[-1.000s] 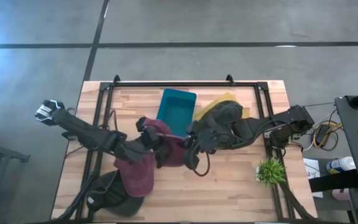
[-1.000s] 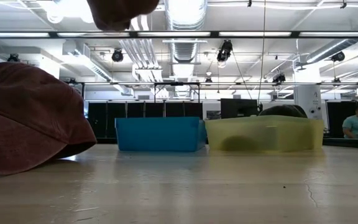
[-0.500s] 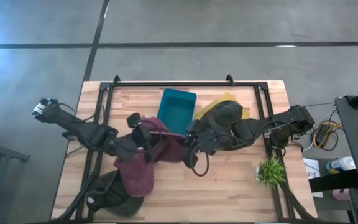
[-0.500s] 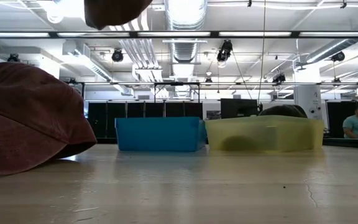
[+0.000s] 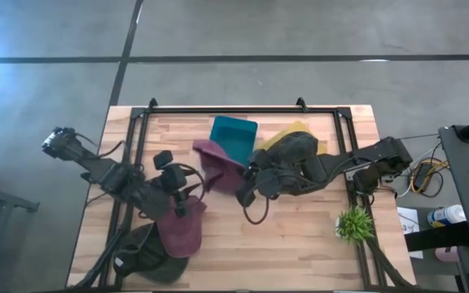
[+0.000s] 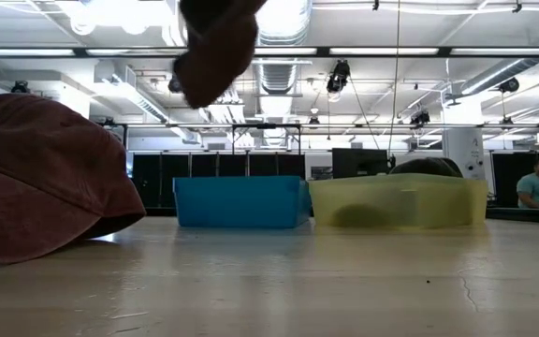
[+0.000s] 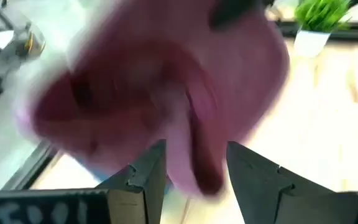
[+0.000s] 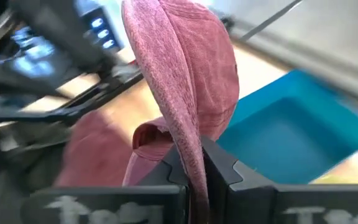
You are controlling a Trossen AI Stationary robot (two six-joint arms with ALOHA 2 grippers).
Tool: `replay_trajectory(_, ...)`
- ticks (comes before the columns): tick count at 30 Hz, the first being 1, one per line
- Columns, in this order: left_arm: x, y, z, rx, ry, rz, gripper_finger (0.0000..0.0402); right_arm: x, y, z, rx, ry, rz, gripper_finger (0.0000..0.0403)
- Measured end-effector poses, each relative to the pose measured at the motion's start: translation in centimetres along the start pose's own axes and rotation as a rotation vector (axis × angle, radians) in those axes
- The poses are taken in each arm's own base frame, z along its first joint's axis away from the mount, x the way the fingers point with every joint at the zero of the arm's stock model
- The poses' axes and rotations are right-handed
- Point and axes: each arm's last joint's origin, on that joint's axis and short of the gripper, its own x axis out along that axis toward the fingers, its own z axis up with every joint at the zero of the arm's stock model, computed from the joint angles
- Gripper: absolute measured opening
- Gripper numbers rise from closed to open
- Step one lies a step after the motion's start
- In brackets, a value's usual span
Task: Pick & Place hat
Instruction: Put the right red cap into the blue bin
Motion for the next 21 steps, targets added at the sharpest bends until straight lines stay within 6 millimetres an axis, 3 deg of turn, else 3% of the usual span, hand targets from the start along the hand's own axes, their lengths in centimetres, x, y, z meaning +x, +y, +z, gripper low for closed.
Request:
replay_trajectory(6,-0.3,0.0,-0.8,-0.09,0.045,0.016,0.0161,-0.1,-1.9,0.4,-0.204,-0.084,-0.247,0.0013)
replay_trajectory(9,-0.3,0.0,-0.8,-0.093,0.045,0.014,0.0161,1.4,-2.8,0.2,-0.305,-0.038,-0.324,0.0013)
replay_trajectory(16,-0.3,0.2,-1.1,-0.071,0.061,0.035,0.0161,8.4,-4.6,-1.7,-0.565,0.114,-0.479,0.0013)
replay_trajectory(21,-0.6,1.5,-2.6,-0.076,0.196,0.13,0.0161,12.9,-6.1,-2.9,-0.662,0.218,-0.564,0.0013)
